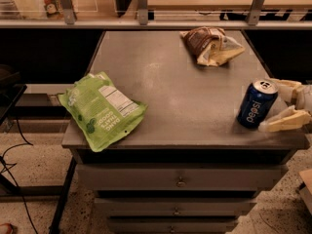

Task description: Move pepsi can near brown chip bag

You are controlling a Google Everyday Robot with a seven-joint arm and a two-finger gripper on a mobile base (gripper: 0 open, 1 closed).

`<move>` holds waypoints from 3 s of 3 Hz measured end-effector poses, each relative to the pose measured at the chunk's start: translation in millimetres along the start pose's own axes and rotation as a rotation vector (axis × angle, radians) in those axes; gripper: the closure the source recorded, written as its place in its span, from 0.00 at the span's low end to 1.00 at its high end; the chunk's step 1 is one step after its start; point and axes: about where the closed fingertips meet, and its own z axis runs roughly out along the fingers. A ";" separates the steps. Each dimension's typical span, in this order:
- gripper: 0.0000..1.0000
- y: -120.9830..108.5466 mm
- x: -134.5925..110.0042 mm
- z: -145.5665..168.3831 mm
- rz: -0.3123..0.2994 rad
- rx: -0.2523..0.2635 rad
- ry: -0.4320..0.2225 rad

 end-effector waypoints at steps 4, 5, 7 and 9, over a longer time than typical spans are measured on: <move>0.77 7.4 -17.5 31.5 0.002 -0.056 -0.058; 0.85 -4.4 -34.7 30.6 -0.006 -0.031 -0.047; 0.85 -61.1 -49.9 23.2 -0.003 0.136 0.006; 0.77 -125.1 -29.9 27.1 0.036 0.281 0.029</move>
Offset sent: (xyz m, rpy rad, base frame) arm 0.0036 0.0324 0.0006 0.0644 -0.0073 0.0594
